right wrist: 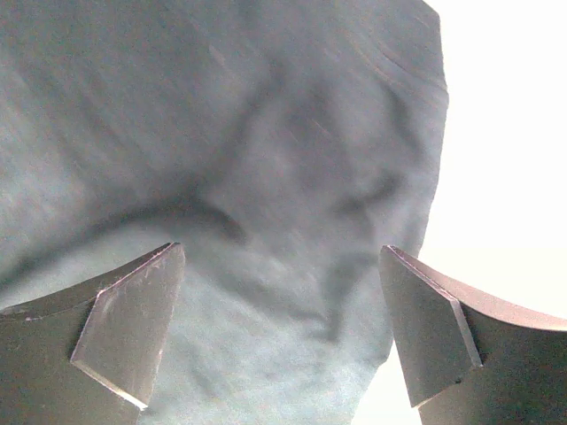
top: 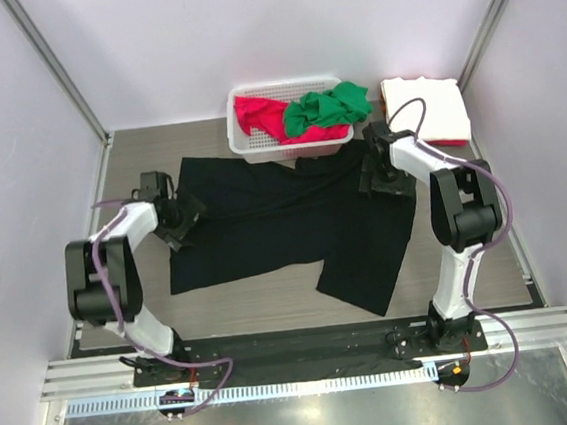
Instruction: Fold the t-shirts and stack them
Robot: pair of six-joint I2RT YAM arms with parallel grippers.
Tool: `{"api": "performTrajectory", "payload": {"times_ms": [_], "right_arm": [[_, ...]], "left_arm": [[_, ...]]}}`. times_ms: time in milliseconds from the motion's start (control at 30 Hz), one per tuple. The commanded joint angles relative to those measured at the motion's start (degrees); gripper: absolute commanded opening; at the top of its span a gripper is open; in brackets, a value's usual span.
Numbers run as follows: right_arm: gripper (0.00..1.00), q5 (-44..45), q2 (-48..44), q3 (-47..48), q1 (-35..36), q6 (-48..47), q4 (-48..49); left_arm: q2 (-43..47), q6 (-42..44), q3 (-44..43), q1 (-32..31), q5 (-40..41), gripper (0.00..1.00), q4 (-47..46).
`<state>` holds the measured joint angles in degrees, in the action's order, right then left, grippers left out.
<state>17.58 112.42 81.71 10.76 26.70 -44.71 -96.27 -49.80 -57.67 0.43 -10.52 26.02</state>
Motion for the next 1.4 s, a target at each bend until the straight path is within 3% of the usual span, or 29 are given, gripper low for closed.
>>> {"api": "performTrajectory", "payload": {"times_ms": [0,200,400,733,967,1100,1367], "right_arm": [[0.98,3.34,-13.76,-3.12,-0.13,0.8,-3.72],[0.98,-2.2,-32.06,-19.73,1.18,8.97,-2.49],[0.98,-7.03,-46.23,-33.26,3.12,16.0,-3.01],[0.95,-10.55,-51.69,-44.87,9.62,24.27,-0.73],[0.88,-10.9,-51.43,-49.1,19.72,32.27,1.46],[0.85,-10.73,-50.37,-50.77,24.55,35.87,2.52],[0.76,-9.67,-54.41,-54.55,28.7,40.01,-0.12]], "left_arm": [[13.01,2.16,4.47,0.1,6.02,0.93,6.04],[37.33,-5.64,17.66,0.1,18.33,0.91,14.05],[46.78,-13.47,26.37,0.1,23.88,0.88,20.73],[39.23,-14.54,30.07,0.1,25.81,0.79,12.14],[33.61,-12.34,28.23,0.1,26.7,0.59,5.54],[32.37,-11.64,28.49,0.1,25.73,0.38,3.08],[33.43,-10.93,29.45,0.01,25.11,0.26,1.58]]}}
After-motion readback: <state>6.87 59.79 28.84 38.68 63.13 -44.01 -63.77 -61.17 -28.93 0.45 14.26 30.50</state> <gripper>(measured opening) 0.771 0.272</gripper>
